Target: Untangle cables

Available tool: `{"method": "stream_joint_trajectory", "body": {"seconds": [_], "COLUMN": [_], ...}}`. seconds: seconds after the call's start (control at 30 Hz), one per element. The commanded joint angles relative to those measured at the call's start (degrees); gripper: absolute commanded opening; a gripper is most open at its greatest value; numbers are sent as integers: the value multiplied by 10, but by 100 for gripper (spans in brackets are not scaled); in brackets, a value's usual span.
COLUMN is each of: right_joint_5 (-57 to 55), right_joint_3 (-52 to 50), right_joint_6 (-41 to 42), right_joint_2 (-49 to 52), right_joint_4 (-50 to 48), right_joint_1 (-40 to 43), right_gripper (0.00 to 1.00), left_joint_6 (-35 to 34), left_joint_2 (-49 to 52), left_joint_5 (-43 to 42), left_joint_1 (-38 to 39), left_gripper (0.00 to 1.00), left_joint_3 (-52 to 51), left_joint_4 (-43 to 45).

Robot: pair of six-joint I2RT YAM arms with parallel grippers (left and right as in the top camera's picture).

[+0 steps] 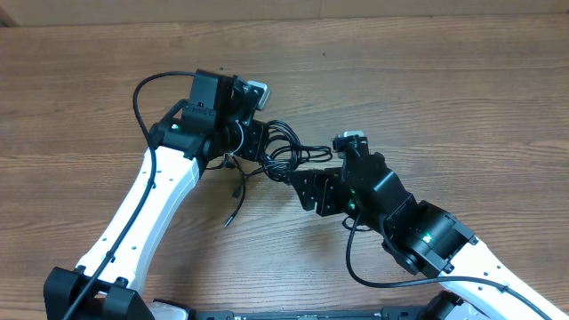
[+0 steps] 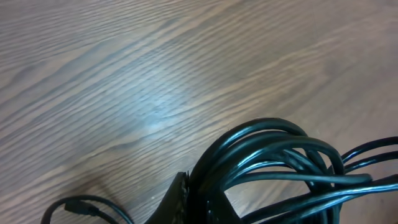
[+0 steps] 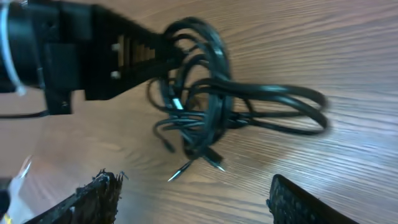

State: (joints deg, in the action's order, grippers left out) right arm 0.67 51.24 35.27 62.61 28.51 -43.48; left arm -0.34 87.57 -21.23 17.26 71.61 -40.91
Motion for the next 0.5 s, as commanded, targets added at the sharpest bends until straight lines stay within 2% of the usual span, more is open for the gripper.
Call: {"method": "stream_joint_trajectory", "body": {"seconds": [0.0, 0.07, 0.2, 0.47], "right_joint_5": [33, 33, 36, 44], "right_joint_3": [3, 3, 10, 36], "right_joint_6": [-99, -163, -218, -249], "right_joint_2": [-10, -10, -14, -23], "right_joint_4": [-5, -5, -8, -8], "right_joint_1": [2, 2, 2, 1], "right_gripper": [76, 77, 80, 75], "left_joint_6": [78, 106, 140, 154], "left_joint_2": [1, 1, 1, 1], "left_joint_5": [-84, -93, -86, -99], "left_joint_1": [4, 4, 4, 4], "left_gripper": [4, 4, 4, 4], "left_joint_3": [8, 8, 8, 8], "left_joint_4": [2, -5, -31, -47]}}
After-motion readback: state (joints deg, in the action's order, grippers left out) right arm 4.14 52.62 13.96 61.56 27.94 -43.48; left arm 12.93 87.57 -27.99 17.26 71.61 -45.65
